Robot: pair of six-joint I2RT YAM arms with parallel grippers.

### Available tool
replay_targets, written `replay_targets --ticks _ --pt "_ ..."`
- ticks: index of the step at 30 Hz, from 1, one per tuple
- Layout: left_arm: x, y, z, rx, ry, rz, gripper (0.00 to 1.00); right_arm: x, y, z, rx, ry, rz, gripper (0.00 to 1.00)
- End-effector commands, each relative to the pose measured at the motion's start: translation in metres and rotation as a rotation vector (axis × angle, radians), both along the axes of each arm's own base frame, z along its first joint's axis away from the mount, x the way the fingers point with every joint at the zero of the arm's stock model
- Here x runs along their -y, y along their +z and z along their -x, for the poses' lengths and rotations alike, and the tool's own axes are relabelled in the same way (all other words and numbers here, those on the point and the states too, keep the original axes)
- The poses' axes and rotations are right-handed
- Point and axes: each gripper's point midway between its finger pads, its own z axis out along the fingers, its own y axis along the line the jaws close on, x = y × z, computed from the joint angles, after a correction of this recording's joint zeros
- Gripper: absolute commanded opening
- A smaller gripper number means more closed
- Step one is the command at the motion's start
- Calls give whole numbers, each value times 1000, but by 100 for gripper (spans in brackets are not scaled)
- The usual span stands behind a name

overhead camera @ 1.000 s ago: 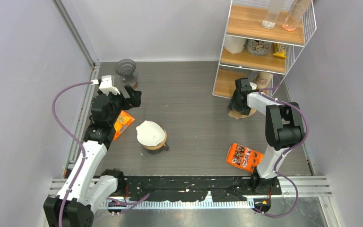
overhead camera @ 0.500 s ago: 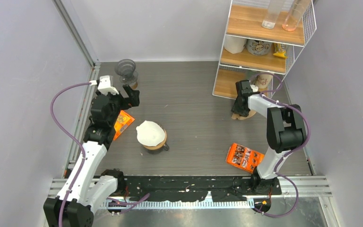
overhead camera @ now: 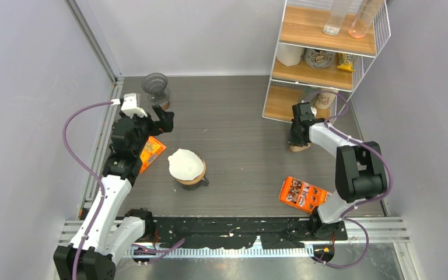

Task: Place the coffee filter in the dripper

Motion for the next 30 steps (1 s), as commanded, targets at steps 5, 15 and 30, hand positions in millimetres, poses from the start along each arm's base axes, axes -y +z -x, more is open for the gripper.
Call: replay_targets --ticks 5,15,30 --pt "35 25 9 75 -196 68 100 -42 69 -8 279 302 -111 14" --pt "122 41 33 -9 -551 203 100 -121 155 22 591 814 -77 14" --pt "253 54 64 -116 -928 228 99 -201 235 78 730 1080 -258 15"
